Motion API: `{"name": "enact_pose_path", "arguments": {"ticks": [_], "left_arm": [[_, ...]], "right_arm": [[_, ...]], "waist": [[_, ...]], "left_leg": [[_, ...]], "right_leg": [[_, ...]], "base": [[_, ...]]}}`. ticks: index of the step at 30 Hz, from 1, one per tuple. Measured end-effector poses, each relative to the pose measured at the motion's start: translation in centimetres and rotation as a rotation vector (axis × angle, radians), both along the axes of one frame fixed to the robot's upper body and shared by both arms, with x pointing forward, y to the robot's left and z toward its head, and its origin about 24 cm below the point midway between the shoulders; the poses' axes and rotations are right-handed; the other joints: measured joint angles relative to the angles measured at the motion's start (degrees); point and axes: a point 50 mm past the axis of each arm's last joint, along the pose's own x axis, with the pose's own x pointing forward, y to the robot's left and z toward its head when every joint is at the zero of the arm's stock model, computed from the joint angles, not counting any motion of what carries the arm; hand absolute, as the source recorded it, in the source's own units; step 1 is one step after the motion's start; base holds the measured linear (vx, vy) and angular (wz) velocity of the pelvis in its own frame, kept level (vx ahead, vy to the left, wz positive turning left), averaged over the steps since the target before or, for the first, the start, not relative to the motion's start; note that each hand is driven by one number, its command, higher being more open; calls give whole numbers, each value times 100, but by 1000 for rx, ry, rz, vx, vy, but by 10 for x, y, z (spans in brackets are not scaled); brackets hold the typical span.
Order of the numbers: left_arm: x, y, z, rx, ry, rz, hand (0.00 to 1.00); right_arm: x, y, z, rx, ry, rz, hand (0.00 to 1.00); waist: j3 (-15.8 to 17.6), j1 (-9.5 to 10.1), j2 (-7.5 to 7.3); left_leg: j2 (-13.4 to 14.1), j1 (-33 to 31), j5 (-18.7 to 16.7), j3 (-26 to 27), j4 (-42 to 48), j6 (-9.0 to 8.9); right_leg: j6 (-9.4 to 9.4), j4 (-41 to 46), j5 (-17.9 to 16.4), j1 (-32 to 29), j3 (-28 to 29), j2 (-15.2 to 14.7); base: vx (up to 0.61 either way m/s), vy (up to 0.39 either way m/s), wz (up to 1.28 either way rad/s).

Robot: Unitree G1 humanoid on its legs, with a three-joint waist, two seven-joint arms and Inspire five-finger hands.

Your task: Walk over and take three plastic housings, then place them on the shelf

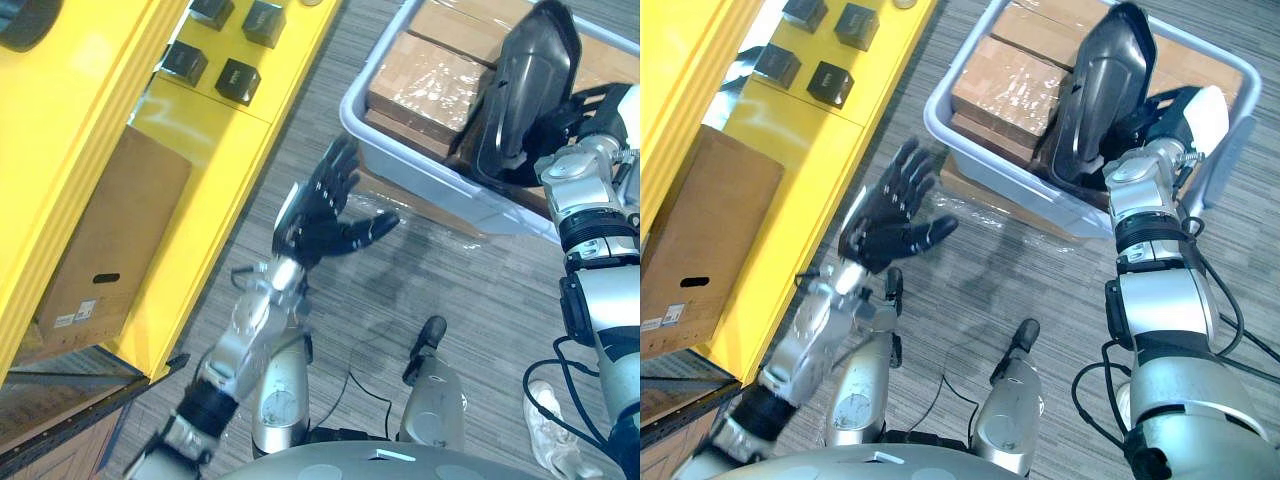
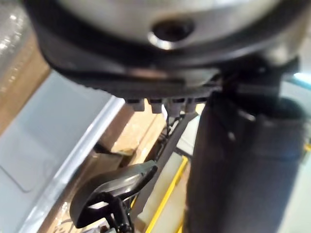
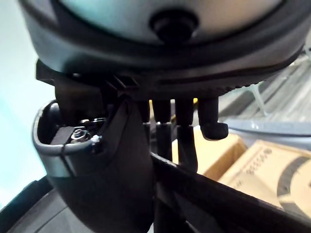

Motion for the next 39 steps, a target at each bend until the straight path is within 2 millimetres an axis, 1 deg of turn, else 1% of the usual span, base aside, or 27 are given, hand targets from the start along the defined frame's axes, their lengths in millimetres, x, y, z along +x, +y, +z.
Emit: {"name": "enact_pose_path", "arguments": {"ticks": [1, 2, 3, 4, 5, 6, 7, 9, 11, 13, 16, 18, 19, 20, 22, 26, 27, 28, 33, 34, 36, 37, 39], "left_arm": [[4, 0, 5, 3, -10, -4, 100], [12, -2, 15, 1, -18, -17, 100], [19, -4, 20, 7, -10, -27, 100], [29, -7, 25, 22, 8, -37, 100], [34, -8, 27, 30, 22, -41, 100], [43, -9, 29, 32, 63, -51, 100], [51, -9, 29, 34, 109, -56, 100], [59, -8, 25, 40, 184, -67, 100], [63, -9, 23, 26, 247, -85, 100], [71, -12, 20, 38, 294, -81, 100], [82, -15, 24, 59, 319, -50, 100], [86, -18, 28, 68, 317, -44, 100], [89, -19, 32, 69, 317, -26, 100], [92, -21, 35, 52, 327, -25, 100], [95, -24, 37, 27, 352, -18, 100], [98, -30, 37, -39, 403, -37, 100], [98, -32, 36, -72, 424, -50, 100], [99, -33, 36, -73, 426, -51, 100], [97, -52, 45, -118, 428, -85, 100], [96, -55, 47, -127, 425, -85, 100], [98, -55, 44, -122, 443, -68, 100], [102, -52, 42, -117, 452, -44, 100], [103, -51, 42, -118, 454, -29, 100]], "right_arm": [[0, 1, 2, -19, -5, 5, 0], [1, 4, 8, -38, -26, 14, 0], [2, 5, 13, -46, -36, 17, 0], [3, 7, 18, -68, -47, 16, 0], [3, 8, 21, -75, -56, 18, 0], [4, 11, 27, -83, -79, 31, 0], [5, 17, 31, -113, -93, 47, 0], [7, 24, 36, -133, -116, 74, 0], [9, 31, 41, -162, -134, 93, 0], [13, 44, 45, -152, -159, 135, 0], [18, 60, 45, -156, -176, 185, 0], [20, 66, 43, -177, -169, 196, 0], [21, 72, 42, -192, -174, 204, 0], [21, 77, 43, -190, -184, 220, 0], [23, 87, 44, -186, -200, 247, 0], [25, 101, 42, -209, -213, 288, 0], [27, 110, 39, -199, -213, 310, 0], [27, 113, 38, -198, -214, 317, 0], [30, 141, 31, -227, -218, 378, 0], [30, 148, 29, -240, -221, 400, 0], [30, 154, 28, -246, -230, 411, 0], [30, 159, 27, -267, -230, 427, 0], [30, 164, 26, -268, -233, 444, 0]], "waist": [[-1, -15, -12], [8, -35, -38], [17, -50, -53], [35, -69, -85], [50, -78, -108], [85, -102, -168], [116, -177, -220], [138, -249, -257], [141, -261, -261], [147, -285, -271], [163, -357, -298], [192, -372, -350], [226, -369, -409], [256, -368, -462], [284, -390, -517], [286, -406, -525], [287, -410, -525], [287, -411, -525], [292, -430, -535], [299, -423, -557], [299, -407, -600], [304, -398, -681], [318, -384, -744]], "left_leg": [[25, 0, -4, 25, 0, -1], [58, 1, -6, 80, 0, 1], [69, 1, -5, 118, 1, 1], [78, 2, -3, 173, 1, -2], [82, 2, -2, 198, 2, -2], [90, 1, 10, 252, 3, -6], [89, 0, 18, 275, 6, -11], [91, 8, 21, 287, 22, -15], [96, 20, 25, 339, 24, -21], [121, 75, 26, 418, 20, -23], [185, 87, 0, 430, 2, -56], [221, 92, -21, 439, 3, -81], [239, 96, -19, 477, 4, -82], [241, 96, -15, 523, 5, -80], [237, 100, 15, 568, 21, -71], [238, 133, 22, 593, 27, -75], [239, 177, 22, 611, 26, -75], [240, 186, 22, 616, 25, -75], [247, 194, -7, 618, 5, -96], [247, 196, -10, 618, 7, -92], [245, 204, -7, 618, 17, -90], [244, 211, 11, 619, 23, -77], [240, 222, 13, 617, 26, -77]], "right_leg": [[-15, -53, 28, -3, 21, 33], [-17, -140, 71, -10, 65, 72], [-27, -200, 116, -13, 94, 91], [-25, -290, 184, -19, 145, 111], [-21, -321, 218, -26, 173, 120], [-20, -377, 279, -44, 222, 132], [-19, -385, 292, -63, 244, 131], [-18, -385, 296, -69, 257, 131], [-18, -383, 298, -93, 294, 131], [-20, -375, 299, -94, 358, 150], [-33, -379, 302, -94, 379, 210], [-54, -384, 305, -105, 398, 246], [-68, -386, 315, -138, 447, 263], [-69, -390, 337, -176, 506, 266], [-66, -446, 389, -183, 541, 266], [-59, -464, 406, -173, 559, 269], [-59, -462, 406, -145, 568, 269], [-59, -461, 405, -141, 571, 270], [-59, -463, 405, -127, 573, 276], [-57, -464, 406, -123, 573, 276], [-55, -465, 409, -116, 573, 275], [-55, -464, 412, -111, 573, 273], [-54, -465, 412, -92, 567, 270]], "base": [[-68, -66, -27], [-53, -56, -24], [-50, -59, -27], [-31, -42, -20], [-17, -40, -23], [-2, -42, -17], [5, -42, -13], [19, -42, -5], [15, -43, -9], [-5, -44, -13], [-52, -61, -8], [-55, -51, -10], [-50, -55, -18], [-43, -53, -18], [-14, -53, -12], [5, -48, -5], [-4, -36, -4], [-17, -41, -4], [-43, -26, 0], [-64, -42, 1], [-34, -39, 0], [-19, -43, 0], [-8, -42, 3]]}}
